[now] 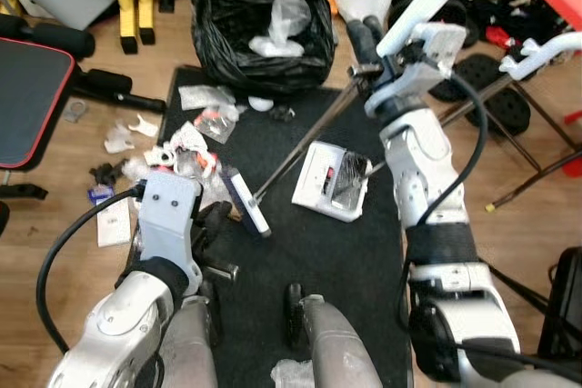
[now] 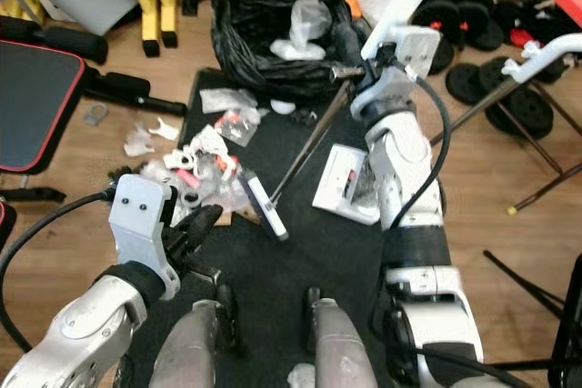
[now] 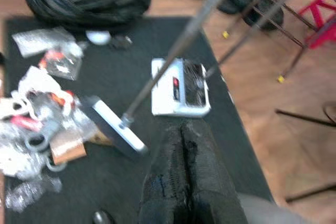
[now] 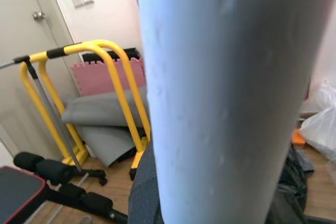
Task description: Sweep floor
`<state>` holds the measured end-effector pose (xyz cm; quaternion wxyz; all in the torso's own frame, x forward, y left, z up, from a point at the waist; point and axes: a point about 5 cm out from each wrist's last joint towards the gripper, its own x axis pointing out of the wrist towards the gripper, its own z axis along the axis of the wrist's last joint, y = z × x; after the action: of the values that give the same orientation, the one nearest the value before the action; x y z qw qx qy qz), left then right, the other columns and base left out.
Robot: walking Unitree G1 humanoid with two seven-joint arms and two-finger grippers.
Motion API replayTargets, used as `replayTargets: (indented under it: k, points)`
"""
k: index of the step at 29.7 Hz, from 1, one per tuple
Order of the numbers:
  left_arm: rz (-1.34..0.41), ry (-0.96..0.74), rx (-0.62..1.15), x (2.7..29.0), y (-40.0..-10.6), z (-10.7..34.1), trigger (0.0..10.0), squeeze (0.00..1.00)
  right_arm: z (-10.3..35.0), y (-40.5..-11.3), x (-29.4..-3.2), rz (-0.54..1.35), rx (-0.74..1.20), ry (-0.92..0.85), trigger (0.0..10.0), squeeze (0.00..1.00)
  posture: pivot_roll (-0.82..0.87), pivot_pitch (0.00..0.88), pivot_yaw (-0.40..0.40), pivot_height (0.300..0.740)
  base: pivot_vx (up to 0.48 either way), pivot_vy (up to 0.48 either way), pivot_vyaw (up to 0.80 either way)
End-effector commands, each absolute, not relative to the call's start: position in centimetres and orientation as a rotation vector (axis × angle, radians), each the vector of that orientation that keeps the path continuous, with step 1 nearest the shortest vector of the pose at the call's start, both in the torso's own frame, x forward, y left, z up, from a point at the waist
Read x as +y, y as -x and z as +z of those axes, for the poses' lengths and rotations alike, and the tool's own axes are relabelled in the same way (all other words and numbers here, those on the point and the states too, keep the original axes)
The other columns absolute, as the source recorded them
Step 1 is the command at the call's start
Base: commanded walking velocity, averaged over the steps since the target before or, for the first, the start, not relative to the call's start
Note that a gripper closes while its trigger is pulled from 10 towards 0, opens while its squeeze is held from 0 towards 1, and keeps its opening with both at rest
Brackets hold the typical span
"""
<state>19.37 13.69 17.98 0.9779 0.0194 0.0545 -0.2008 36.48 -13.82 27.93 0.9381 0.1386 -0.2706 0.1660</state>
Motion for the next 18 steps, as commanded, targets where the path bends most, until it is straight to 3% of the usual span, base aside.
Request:
replayTargets:
  k: [1,9,18]
  points:
    - [-0.49,-0.019,0.142,13.2,-18.4,17.8,10.0,0.0,28.8,-36.2,-14.1,0.363,-0.635,-0.352,10.0,0.0,-0.06,0.55,-0.175,0.74,0.0,0.0,0.0]
    - [-0.496,-0.013,0.152,13.0,-17.3,18.5,10.0,0.0,30.5,-37.2,-14.0,0.377,-0.719,-0.442,10.0,0.0,-0.05,0.575,-0.176,0.74,0.0,0.0,0.0]
    - [-0.545,0.007,0.138,12.3,-16.5,19.4,10.0,0.0,28.5,-38.5,-12.9,0.378,-0.664,-0.453,10.0,0.0,0.01,0.632,-0.156,0.74,0.0,0.0,0.0]
